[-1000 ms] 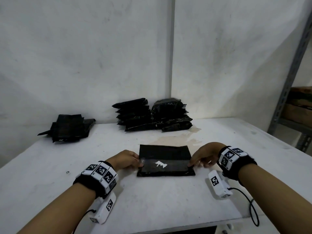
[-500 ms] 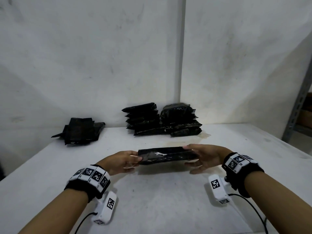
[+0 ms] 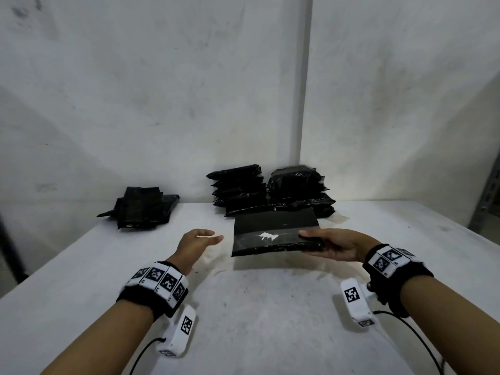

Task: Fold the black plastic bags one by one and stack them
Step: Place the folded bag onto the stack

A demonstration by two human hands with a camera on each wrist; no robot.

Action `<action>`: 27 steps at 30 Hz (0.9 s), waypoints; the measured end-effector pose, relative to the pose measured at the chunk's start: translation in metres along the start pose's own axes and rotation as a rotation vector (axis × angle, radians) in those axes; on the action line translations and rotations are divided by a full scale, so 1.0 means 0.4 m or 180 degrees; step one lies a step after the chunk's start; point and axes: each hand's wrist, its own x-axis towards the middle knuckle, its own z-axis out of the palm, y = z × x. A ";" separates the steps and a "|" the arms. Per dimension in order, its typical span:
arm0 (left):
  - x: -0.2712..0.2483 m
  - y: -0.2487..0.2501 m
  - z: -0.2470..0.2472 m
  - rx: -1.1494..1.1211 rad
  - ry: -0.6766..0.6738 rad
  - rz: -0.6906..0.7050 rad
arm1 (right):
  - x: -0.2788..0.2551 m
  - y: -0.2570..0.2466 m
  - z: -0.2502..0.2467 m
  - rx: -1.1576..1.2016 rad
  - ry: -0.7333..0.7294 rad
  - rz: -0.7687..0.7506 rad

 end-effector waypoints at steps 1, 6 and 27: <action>0.001 0.003 0.001 -0.0073 -0.0002 -0.0006 | 0.000 0.000 0.001 0.0029 0.0027 -0.0007; -0.014 0.014 0.011 -0.0572 -0.0426 -0.0317 | 0.004 -0.001 0.004 0.0010 0.0060 -0.0031; -0.056 0.031 0.060 -0.0932 -0.1263 -0.0888 | 0.003 0.016 0.011 -0.0055 -0.0093 0.0026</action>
